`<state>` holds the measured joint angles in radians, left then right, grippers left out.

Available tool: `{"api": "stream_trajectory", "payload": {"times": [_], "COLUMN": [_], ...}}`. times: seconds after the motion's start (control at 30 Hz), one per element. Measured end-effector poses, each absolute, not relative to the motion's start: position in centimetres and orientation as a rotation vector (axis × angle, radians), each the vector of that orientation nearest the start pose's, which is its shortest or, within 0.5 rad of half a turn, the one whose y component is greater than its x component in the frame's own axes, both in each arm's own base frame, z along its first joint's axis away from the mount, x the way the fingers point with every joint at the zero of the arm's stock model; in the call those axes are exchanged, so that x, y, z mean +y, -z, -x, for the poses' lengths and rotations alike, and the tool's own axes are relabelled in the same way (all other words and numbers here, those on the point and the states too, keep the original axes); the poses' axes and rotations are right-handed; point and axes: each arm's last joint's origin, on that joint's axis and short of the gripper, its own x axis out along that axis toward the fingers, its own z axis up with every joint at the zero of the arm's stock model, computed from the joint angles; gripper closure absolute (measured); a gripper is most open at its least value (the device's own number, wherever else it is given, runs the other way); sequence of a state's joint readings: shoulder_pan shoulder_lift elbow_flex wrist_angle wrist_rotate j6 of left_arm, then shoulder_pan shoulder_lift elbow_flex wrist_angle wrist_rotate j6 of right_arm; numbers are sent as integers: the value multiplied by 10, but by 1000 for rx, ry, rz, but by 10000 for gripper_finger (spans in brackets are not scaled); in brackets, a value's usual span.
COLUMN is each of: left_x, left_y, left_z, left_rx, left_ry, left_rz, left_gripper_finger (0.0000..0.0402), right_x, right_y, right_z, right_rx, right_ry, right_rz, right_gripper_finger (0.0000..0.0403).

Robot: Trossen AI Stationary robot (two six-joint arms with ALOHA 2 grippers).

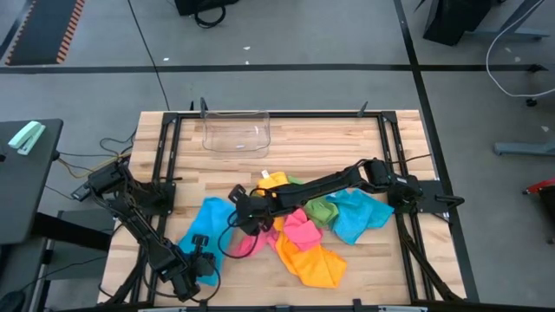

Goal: Fold microfiber towels
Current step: Fold the left blue microfiber towel

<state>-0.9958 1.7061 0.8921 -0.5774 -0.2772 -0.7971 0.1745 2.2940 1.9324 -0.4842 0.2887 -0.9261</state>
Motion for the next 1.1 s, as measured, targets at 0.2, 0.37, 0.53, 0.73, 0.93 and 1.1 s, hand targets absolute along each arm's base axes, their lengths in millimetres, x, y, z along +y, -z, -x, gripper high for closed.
{"api": "stream_trajectory", "payload": {"times": [0.2,0.37,0.53,0.73,0.93,1.1], "left_x": [-235,-236,-237,-240,-244,-248], "left_y": [-134,-134,-135,-141,-166,-177], "left_z": [-162,-163,-163,-164,-167,-165], "left_rx": [1221,1214,1209,1224,1262,1298], "left_ry": [102,106,111,121,97,113], "left_rz": [-146,-140,-133,-129,-184,-192], "left_gripper_finger": [382,379,385,376,371,358], "right_x": [68,60,79,117,144,153], "right_y": [-198,-192,-189,-190,-198,-198], "right_z": [-500,-492,-484,-478,-476,-474], "right_rx": [899,1014,1068,1023,943,932], "right_ry": [-296,-242,-196,-212,-216,-213], "right_rz": [1128,962,842,857,838,821], "right_gripper_finger": [366,298,220,186,189,190]}}
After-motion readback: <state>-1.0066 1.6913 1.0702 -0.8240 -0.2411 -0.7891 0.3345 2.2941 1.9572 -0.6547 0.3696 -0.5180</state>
